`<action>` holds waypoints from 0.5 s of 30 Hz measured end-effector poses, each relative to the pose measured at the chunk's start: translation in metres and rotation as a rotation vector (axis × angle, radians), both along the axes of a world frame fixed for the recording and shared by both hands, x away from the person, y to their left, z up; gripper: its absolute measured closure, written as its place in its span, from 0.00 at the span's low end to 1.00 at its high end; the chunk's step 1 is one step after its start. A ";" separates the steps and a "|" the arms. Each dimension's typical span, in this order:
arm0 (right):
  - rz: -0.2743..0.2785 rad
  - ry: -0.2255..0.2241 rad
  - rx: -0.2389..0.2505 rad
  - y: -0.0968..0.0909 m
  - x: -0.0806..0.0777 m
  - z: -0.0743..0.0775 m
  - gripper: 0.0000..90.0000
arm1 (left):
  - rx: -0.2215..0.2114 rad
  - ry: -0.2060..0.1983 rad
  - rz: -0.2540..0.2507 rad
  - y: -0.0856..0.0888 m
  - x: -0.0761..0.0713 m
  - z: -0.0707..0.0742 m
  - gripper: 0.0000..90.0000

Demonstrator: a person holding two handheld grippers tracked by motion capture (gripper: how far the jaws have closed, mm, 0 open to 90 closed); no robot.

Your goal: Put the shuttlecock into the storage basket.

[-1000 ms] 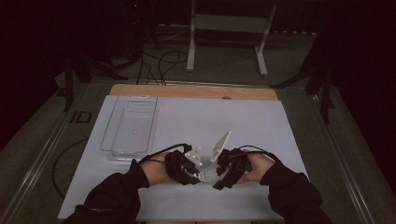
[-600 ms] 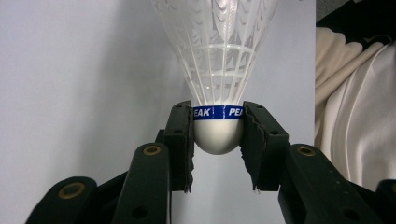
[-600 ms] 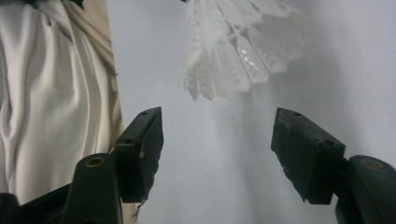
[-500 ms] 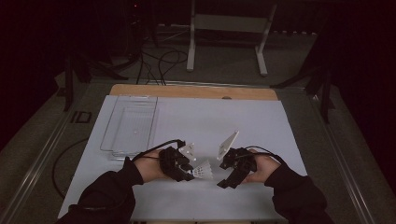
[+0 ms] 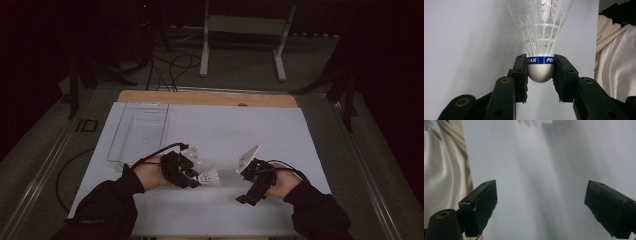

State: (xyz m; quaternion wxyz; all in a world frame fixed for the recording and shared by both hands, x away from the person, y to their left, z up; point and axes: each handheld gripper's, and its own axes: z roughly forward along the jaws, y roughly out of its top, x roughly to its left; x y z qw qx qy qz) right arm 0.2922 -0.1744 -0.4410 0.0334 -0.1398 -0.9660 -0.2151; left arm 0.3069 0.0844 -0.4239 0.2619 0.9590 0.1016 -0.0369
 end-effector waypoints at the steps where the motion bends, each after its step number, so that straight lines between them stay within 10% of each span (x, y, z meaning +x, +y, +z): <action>1: 0.001 -0.004 -0.003 -0.001 0.000 -0.001 0.12 | -0.001 0.003 0.005 0.001 0.000 0.001 0.73; 15: 0.017 -0.090 0.073 -0.014 -0.005 -0.007 0.12 | -0.001 0.007 0.034 0.020 0.011 0.022 0.73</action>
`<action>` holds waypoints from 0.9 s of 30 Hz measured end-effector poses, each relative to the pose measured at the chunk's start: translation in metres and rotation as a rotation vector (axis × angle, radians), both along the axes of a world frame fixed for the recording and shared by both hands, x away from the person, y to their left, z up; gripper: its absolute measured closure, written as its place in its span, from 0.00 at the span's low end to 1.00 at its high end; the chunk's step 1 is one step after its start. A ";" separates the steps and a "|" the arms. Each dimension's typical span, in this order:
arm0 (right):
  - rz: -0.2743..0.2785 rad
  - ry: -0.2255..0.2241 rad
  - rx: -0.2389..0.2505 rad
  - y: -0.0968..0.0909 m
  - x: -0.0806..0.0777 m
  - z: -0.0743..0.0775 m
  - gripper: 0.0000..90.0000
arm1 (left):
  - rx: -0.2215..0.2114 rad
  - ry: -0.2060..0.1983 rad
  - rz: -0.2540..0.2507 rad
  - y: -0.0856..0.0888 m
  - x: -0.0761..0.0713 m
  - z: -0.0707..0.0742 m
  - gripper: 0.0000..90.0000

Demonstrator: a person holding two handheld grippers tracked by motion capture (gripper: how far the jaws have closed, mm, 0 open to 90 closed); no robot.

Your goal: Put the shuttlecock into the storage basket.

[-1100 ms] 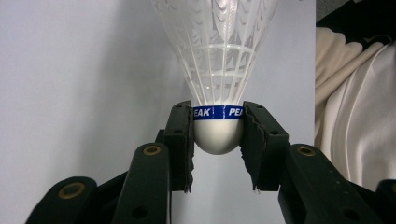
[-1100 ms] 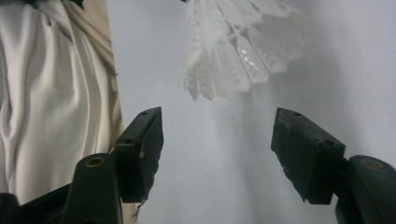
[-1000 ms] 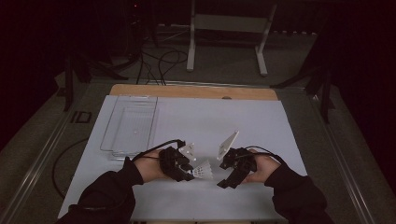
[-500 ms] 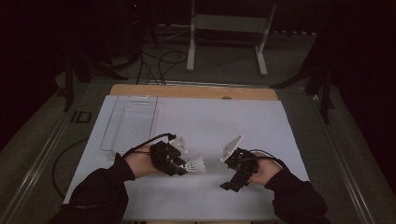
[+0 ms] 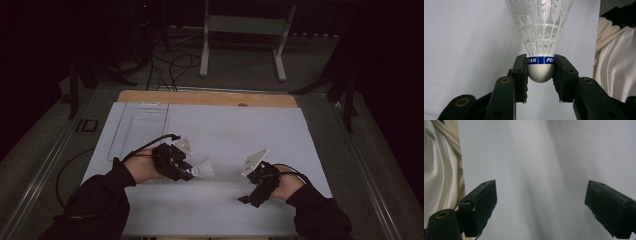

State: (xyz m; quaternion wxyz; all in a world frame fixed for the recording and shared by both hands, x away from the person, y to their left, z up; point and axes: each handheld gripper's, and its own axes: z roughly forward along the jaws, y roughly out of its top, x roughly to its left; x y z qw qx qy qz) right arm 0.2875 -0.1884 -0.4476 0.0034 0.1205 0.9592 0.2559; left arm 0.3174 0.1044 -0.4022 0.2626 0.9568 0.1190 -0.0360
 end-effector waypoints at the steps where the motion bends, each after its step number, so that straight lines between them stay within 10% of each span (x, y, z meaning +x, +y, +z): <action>1: -0.004 -0.004 0.004 -0.001 0.000 0.000 0.12 | -0.001 0.002 0.010 0.002 0.001 0.001 0.73; 27: -0.036 -0.023 0.038 -0.020 -0.003 -0.018 0.12 | -0.027 -0.023 0.183 0.069 0.025 0.023 0.73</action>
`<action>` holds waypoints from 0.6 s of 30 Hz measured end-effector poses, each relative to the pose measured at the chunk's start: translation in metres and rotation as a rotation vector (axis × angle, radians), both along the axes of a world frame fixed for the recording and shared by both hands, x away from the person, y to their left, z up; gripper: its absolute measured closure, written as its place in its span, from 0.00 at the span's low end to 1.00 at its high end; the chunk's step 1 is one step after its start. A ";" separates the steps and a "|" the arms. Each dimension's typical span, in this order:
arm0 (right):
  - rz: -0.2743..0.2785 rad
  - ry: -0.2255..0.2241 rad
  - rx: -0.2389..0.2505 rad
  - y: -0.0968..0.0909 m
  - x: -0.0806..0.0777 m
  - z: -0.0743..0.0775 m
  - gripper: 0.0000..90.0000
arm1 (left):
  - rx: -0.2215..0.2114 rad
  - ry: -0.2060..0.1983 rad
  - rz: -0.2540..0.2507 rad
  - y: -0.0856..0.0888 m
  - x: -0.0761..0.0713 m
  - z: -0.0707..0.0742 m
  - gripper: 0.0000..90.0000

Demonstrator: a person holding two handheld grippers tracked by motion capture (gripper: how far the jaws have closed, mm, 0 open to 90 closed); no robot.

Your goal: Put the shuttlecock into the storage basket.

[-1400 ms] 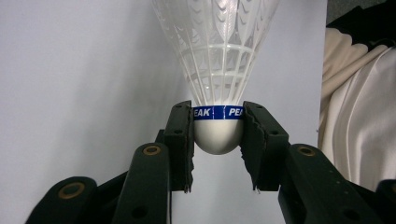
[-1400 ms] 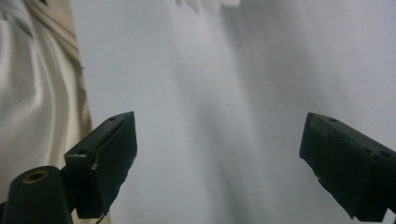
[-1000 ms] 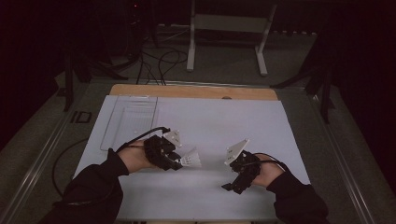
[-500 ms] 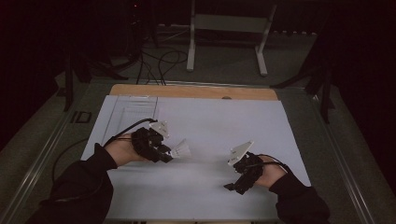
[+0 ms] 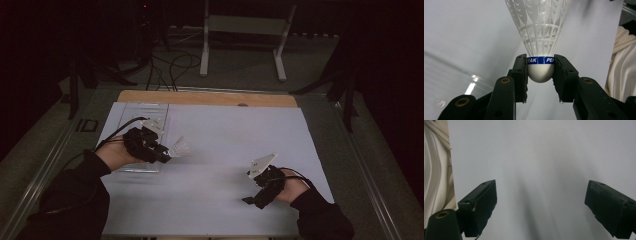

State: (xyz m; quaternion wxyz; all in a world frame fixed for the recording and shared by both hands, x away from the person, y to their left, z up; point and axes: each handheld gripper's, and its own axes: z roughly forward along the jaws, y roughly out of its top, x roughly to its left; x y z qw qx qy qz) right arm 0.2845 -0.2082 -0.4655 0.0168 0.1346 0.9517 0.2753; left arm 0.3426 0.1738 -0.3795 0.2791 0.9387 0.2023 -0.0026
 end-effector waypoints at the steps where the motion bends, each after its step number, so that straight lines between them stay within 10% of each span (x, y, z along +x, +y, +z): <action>1: -0.004 -0.008 -0.002 -0.001 0.000 -0.001 0.12 | 0.001 -0.004 0.009 0.003 0.001 0.002 0.73; 18: -0.020 -0.007 0.035 -0.014 -0.005 -0.010 0.12 | -0.027 0.003 0.147 0.054 0.015 0.010 0.73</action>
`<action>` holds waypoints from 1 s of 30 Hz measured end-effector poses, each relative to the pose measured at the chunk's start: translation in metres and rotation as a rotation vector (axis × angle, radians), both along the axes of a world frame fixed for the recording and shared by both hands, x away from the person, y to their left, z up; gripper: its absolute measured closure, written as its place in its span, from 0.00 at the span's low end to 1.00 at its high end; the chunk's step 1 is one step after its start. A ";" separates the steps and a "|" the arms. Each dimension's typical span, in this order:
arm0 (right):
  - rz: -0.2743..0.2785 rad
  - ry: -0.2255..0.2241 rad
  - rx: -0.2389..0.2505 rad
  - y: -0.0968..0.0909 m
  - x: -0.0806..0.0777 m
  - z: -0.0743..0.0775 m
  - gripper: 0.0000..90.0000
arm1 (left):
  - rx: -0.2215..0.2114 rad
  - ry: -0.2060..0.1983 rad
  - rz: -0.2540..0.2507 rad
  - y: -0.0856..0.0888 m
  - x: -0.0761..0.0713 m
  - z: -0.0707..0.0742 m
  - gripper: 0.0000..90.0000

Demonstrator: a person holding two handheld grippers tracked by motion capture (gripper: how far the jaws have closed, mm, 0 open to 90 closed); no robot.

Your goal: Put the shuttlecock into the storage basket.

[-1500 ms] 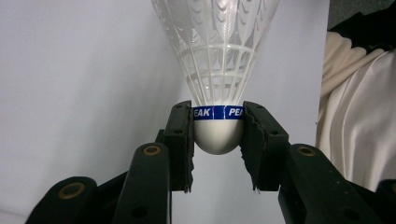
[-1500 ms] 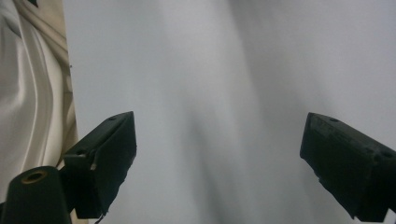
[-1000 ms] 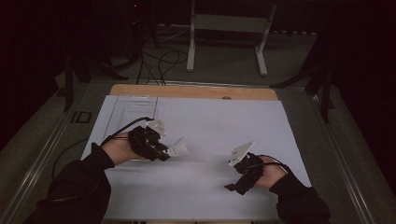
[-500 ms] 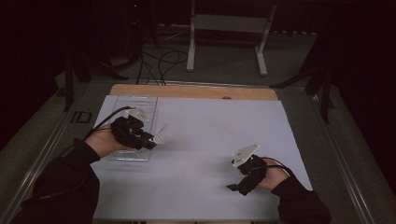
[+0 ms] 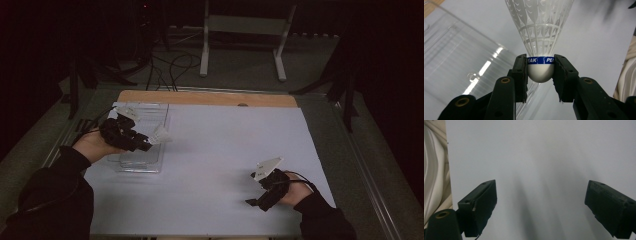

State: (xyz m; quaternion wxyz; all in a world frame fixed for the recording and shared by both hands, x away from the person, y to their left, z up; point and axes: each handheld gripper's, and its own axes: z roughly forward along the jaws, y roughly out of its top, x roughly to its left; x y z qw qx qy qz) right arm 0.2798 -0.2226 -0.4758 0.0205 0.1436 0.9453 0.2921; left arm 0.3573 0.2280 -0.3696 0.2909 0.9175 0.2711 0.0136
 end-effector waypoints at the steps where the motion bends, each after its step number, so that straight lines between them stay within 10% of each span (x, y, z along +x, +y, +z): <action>1: -0.001 0.003 0.002 -0.001 0.000 -0.001 0.12 | -0.008 0.003 0.006 0.004 0.001 -0.001 0.73; 30: -0.030 0.001 0.057 -0.014 -0.009 -0.016 0.12 | 0.035 0.005 0.270 0.058 0.014 -0.016 0.73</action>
